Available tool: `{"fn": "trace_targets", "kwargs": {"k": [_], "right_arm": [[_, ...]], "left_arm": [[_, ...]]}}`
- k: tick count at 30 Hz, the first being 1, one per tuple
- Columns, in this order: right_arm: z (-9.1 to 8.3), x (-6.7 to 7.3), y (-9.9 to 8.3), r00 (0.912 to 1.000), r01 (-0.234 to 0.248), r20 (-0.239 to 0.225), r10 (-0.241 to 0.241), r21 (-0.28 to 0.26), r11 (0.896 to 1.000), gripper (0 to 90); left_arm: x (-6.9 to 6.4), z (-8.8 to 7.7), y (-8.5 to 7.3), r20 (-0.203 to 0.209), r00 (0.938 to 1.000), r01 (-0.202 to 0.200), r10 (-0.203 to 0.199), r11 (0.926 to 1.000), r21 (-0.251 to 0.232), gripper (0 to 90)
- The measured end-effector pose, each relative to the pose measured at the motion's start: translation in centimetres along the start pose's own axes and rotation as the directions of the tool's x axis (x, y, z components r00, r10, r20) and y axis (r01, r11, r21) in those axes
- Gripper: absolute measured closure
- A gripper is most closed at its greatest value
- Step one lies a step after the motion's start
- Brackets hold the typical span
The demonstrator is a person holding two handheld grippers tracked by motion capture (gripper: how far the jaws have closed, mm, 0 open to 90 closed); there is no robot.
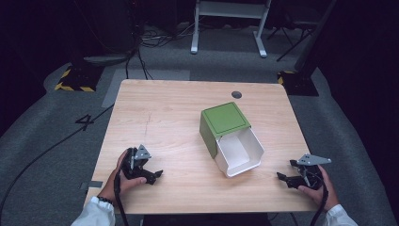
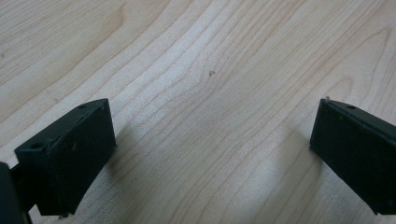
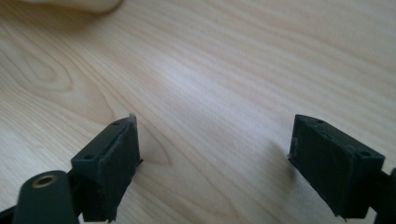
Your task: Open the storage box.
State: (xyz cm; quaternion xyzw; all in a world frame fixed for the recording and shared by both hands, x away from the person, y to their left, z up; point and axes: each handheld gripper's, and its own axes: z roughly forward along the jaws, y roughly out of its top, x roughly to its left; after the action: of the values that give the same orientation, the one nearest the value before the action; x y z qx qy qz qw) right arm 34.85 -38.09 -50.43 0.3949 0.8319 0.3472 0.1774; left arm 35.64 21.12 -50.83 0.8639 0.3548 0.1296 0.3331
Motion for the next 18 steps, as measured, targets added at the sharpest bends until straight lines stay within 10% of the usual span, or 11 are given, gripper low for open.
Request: {"fn": "trace_targets", "kwargs": {"k": [18], "right_arm": [[0.05, 0.0, -0.45, 0.9993, -0.031, 0.019, 0.032, -0.037, 0.999, 14.7]], "left_arm": [[-0.03, -0.09, -0.11, -0.002, 1.0, -0.003, 0.003, 1.0, -0.001, 0.5]]}}
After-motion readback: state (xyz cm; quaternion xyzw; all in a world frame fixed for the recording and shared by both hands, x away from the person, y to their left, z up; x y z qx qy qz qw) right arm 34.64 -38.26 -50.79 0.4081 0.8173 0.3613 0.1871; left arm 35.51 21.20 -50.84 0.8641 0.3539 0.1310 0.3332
